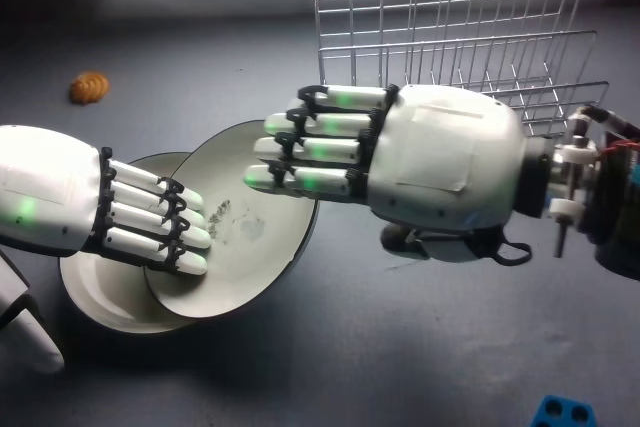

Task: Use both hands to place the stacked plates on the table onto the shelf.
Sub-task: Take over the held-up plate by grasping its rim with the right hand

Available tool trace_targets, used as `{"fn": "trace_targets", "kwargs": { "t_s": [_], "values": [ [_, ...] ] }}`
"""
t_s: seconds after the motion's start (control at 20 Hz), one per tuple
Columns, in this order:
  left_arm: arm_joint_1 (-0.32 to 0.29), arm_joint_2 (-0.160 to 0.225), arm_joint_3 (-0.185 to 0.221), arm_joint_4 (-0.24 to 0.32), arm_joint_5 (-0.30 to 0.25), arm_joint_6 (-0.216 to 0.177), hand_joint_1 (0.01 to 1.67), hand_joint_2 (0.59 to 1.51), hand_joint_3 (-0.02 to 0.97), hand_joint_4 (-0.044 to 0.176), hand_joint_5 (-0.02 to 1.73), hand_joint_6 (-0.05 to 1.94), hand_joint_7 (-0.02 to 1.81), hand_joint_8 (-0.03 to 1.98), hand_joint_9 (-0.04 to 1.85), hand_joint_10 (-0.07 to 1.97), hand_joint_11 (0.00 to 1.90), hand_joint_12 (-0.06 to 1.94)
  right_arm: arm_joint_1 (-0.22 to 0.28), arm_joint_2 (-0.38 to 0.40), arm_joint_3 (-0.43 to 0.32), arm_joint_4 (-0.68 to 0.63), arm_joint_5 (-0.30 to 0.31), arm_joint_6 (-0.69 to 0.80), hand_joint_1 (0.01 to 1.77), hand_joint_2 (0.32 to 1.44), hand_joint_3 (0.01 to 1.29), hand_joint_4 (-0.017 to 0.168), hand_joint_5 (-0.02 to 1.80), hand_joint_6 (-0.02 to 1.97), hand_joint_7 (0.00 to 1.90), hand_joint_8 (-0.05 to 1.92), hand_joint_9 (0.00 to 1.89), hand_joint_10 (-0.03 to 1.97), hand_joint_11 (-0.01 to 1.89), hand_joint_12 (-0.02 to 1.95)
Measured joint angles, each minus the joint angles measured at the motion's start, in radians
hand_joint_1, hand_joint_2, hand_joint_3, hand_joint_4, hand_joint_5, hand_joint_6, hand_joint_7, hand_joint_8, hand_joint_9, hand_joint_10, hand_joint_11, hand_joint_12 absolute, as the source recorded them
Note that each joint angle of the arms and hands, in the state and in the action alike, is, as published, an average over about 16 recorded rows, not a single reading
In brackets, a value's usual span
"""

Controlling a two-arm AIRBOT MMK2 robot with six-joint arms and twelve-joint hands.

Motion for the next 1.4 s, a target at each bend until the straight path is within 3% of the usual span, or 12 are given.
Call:
{"fn": "trace_targets", "kwargs": {
  "t_s": [0.4,0.9,1.25,1.4],
  "values": [
    [-0.011,0.0,-0.015,0.005,0.014,-0.009,0.02,1.035,0.019,-0.005,0.06,-0.01,0.0,-0.01,0.03,0.01,0.03,0.03,0.047,-0.121,0.102,-0.015,-0.04,-0.009,1.28,0.99,0.01,0.003,0.29,0.03,0.29,0.02,0.26,0.03,0.02,0.88],
    [-0.012,0.0,-0.015,0.005,0.014,-0.012,0.02,1.031,0.019,-0.005,0.06,-0.01,0.0,-0.01,0.03,0.01,0.03,0.03,0.071,-0.232,0.199,-0.019,-0.07,-0.018,1.31,1.04,0.01,0.003,0.6,0.07,0.59,0.02,0.54,0.07,0.08,1.24],
    [-0.015,-0.001,-0.014,0.004,0.013,-0.013,0.02,1.031,0.019,-0.003,0.06,-0.01,0.0,-0.01,0.03,0.01,0.03,0.03,0.077,-0.251,0.212,-0.021,-0.055,-0.018,1.27,1.05,0.01,0.005,0.75,0.37,0.77,0.32,0.8,0.13,0.31,1.31],
    [-0.025,0.0,-0.013,0.005,0.012,-0.015,0.02,1.031,0.019,-0.002,0.06,0.0,0.01,-0.01,0.03,0.01,0.03,0.03,0.078,-0.249,0.21,-0.023,-0.045,-0.018,1.27,1.04,0.01,0.004,0.79,0.51,0.82,0.48,0.87,0.29,0.42,1.3]
  ]
}}
